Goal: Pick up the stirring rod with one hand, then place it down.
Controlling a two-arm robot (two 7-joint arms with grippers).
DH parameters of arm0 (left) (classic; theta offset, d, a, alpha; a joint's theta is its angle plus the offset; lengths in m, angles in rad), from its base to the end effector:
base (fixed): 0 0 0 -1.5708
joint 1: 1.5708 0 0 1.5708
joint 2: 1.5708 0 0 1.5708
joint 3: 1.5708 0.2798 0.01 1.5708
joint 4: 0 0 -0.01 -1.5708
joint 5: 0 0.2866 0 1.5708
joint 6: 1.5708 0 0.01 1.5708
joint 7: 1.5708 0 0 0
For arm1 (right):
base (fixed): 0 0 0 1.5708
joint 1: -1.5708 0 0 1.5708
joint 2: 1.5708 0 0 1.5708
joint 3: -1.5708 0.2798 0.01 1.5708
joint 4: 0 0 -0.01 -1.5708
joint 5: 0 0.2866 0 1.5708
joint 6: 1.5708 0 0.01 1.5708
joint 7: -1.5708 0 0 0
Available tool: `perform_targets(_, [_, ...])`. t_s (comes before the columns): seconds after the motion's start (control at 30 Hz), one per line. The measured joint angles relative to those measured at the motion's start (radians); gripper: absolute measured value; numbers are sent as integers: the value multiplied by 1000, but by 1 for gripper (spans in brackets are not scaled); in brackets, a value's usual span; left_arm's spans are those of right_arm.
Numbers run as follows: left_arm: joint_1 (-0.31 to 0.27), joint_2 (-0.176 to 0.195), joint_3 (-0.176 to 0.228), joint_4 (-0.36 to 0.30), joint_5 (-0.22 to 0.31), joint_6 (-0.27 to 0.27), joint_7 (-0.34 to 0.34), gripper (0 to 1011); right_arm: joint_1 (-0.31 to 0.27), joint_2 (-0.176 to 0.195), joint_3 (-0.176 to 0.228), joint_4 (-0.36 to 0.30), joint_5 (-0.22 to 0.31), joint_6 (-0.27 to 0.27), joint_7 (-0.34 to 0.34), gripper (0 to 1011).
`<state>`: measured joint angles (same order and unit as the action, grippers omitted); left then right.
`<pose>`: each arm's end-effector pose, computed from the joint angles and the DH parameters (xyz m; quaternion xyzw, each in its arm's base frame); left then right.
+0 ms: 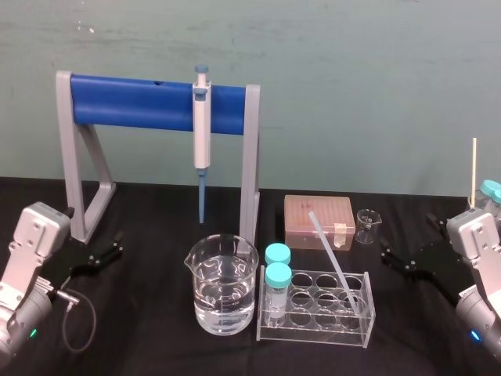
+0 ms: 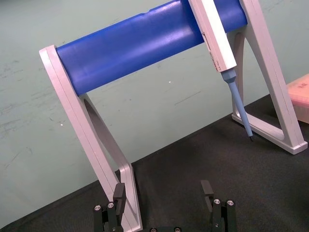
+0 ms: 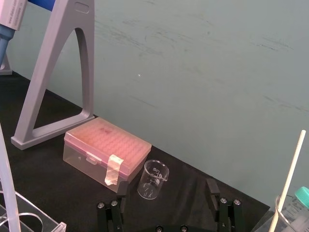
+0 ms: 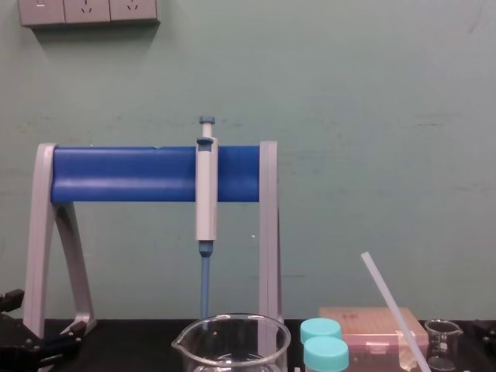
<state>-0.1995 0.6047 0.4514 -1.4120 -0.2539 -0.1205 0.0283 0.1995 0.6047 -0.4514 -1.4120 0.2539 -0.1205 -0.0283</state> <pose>0.3354 0.0827 -0.2898 0.1415 -0.1325 0.5799 0.7913 0.3354 -0.0827 -0.2898 -0.1415 -0.1325 -0.5799 0.7913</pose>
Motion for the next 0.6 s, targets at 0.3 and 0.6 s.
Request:
perform_targets(0.3, [0, 0, 0, 0, 0, 0, 0, 1000, 0, 0, 0, 0, 0, 0, 0, 1003])
perform_targets(0.6, [0, 0, 0, 0, 0, 0, 0, 1000, 0, 0, 0, 0, 0, 0, 0, 1003])
